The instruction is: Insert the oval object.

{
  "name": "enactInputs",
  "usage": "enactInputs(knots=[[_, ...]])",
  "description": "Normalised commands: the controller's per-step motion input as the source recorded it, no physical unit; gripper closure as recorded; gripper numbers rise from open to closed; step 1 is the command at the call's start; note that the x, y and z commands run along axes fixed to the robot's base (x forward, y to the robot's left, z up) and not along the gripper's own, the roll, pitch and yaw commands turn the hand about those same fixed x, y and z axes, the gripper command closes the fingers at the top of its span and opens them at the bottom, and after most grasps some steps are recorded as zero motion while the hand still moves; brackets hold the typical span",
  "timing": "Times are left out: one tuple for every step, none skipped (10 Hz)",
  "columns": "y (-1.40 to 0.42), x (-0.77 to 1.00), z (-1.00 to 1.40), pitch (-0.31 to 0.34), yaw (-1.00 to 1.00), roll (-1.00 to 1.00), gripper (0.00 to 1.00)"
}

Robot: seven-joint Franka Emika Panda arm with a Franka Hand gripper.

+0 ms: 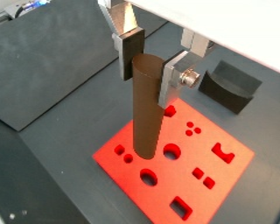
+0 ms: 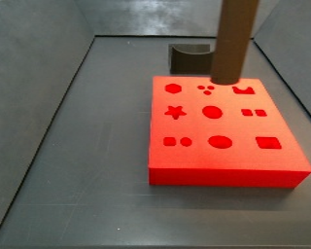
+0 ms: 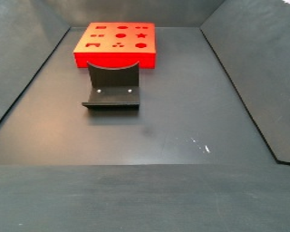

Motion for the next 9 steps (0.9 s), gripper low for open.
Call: enactInputs(knots=[[0.00,1.00,0.00,0.000,0.00,0.15,1.00],[0.05,1.00,-0.04,0.000,0.00,0.25,1.00],[0.07,1.00,-0.12,0.007,0.00,0.32,1.00],[0.00,1.00,-0.15,0.069,0.00,0.45,1.00],[-0.15,0.87,-0.16,0.150,0.00,0.50,1.00],[-0.27,0.78,-0.22,0.183,0.00,0.46,1.00],[-0.32,0.65,-0.17,0.244,0.00,0.47,1.00],[-0.43,0.55,-0.23,0.269,0.00,0.44,1.00],[-0.16,0.17,-0.20,0.060,-0.22,0.00,1.00]])
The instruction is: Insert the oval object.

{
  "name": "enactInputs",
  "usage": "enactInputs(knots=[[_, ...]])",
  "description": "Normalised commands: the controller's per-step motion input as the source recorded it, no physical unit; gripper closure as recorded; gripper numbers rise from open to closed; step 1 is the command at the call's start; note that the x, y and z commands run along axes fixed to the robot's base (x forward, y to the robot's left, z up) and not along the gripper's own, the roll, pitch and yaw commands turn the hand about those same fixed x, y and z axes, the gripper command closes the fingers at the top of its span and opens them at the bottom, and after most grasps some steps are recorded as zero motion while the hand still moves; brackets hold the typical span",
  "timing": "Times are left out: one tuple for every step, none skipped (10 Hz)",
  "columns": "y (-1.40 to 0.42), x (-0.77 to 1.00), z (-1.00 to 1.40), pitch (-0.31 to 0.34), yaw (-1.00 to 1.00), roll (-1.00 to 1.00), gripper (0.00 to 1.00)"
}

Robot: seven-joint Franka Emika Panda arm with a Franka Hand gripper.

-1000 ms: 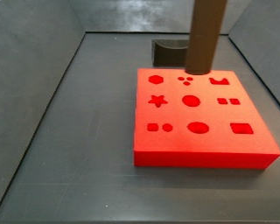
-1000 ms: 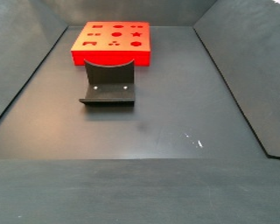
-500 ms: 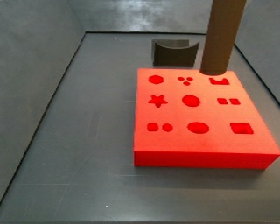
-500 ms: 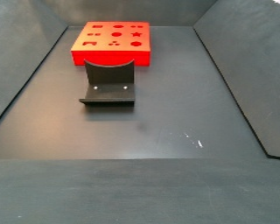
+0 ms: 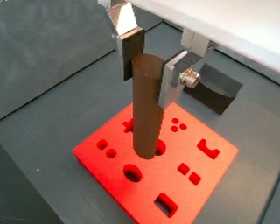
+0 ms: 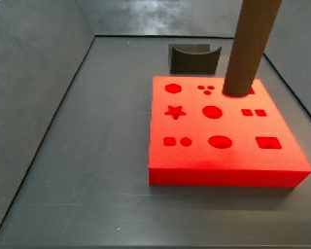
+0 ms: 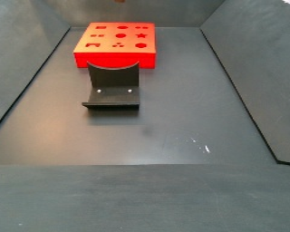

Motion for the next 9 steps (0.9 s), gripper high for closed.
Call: enactInputs(knots=[[-0.22,0.25,-0.25,0.000,-0.17,0.00,1.00],[-0.18,0.25,-0.30,0.000,-0.22,0.00,1.00],[0.00,0.05,0.00,0.000,0.00,0.00,1.00],[0.00,0.39,-0.30,0.000,0.00,0.04,1.00],[-0.01,0.35,-0.36,0.000,0.00,0.10,1.00],[-0.03,0.35,-0.40,0.000,0.00,0.21,1.00],[-0.11,0.25,-0.50,0.000,0.00,0.11,1.00],[-0.07,0.13,-0.39,0.000,0.00,0.08,1.00],[0.00,0.00,-0.06,0.000,0.00,0.00,1.00]])
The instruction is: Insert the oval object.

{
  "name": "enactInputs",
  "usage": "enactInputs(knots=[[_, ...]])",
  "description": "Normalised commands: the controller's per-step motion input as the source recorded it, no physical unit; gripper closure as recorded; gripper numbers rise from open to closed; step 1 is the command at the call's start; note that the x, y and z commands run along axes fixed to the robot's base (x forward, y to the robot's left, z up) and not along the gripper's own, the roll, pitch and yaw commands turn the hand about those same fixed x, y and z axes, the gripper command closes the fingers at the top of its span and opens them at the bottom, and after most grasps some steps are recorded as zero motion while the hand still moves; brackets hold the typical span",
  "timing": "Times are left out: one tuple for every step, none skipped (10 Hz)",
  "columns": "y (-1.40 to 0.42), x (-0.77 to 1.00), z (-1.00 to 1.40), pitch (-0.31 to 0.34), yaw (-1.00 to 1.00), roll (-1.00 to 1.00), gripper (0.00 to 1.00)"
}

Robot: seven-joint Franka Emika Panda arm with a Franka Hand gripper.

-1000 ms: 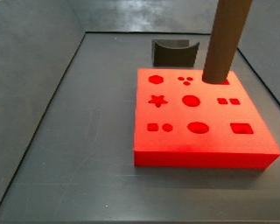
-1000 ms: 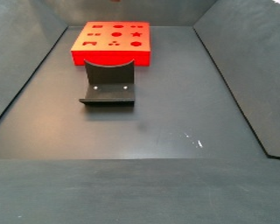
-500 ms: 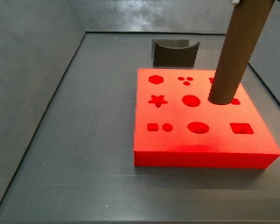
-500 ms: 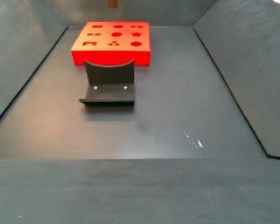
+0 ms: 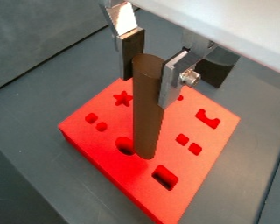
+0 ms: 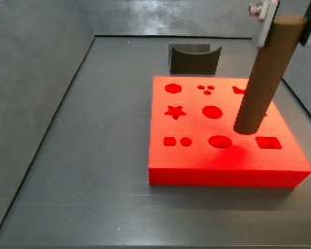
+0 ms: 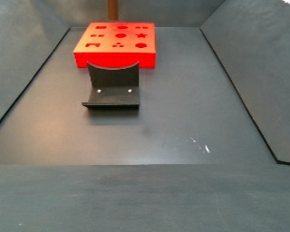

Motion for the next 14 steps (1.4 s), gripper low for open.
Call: enactInputs(knots=[[0.00,-0.01,-0.17,0.000,0.00,0.00,1.00],[0.02,-0.35,-0.32,-0.004,-0.14,0.04,1.00],[0.00,-0.35,-0.32,0.000,-0.18,0.01,1.00],[0.00,0.00,-0.03,0.000,0.00,0.00,1.00],[0.00,0.00,-0.01,-0.017,0.00,-0.01,1.00],[0.00,0.00,-0.02,-0.007,0.00,-0.01,1.00],[-0.04,-0.20,-0.21,-0.031,0.00,0.00,1.00],[-0.04,-0.12,-0.13,-0.029,0.00,0.00,1.00],[0.00,-0.12,-0.10,-0.019,0.00,0.00,1.00],[-0.02,0.00,-0.09,-0.031,0.00,0.00,1.00],[-0.02,0.00,-0.16,-0.027,0.00,0.00,1.00],[-0.05,0.03,-0.18,-0.021,0.00,0.00,1.00],[-0.16,0.23,-0.17,0.000,0.00,0.04,1.00],[-0.04,0.08,-0.25,-0.003,0.00,0.06,1.00]])
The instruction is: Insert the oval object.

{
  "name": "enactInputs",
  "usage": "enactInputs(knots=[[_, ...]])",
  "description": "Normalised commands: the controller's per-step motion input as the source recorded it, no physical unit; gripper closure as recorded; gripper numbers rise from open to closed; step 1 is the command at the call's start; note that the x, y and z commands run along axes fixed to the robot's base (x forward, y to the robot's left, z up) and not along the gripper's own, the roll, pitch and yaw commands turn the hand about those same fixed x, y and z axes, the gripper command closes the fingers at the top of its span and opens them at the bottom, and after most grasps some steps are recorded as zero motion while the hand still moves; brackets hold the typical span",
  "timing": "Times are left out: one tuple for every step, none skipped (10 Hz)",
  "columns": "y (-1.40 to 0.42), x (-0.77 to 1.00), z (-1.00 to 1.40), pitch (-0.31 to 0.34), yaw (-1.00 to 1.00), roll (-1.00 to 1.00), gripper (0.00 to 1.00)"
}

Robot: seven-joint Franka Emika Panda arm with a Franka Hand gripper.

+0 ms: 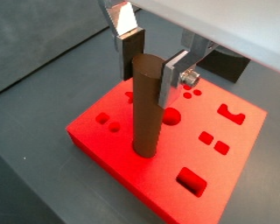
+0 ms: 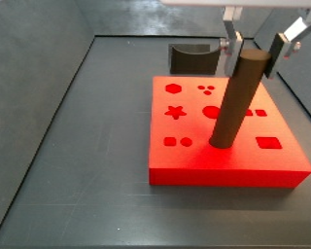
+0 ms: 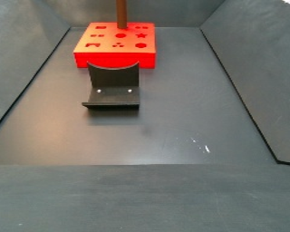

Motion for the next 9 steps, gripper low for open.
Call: enactInputs(knots=[[0.00,0.05,-0.29,-0.027,0.00,0.03,1.00],[0.00,0.00,-0.35,-0.047,0.00,0.04,1.00],[0.00,0.02,-0.40,-0.046,0.00,0.06,1.00],[0.00,0.06,-0.55,-0.034,0.00,0.08,1.00],[0.00,0.04,-0.63,-0.044,0.00,0.03,1.00],[0.00,0.07,-0.59,-0.083,0.00,0.00,1.00],[0.00,0.07,-0.58,-0.100,0.00,0.00,1.00],[0.00,0.00,-0.48,-0.094,0.00,0.00,1.00],[0.00,0.00,0.00,0.000,0.00,0.00,1.00]])
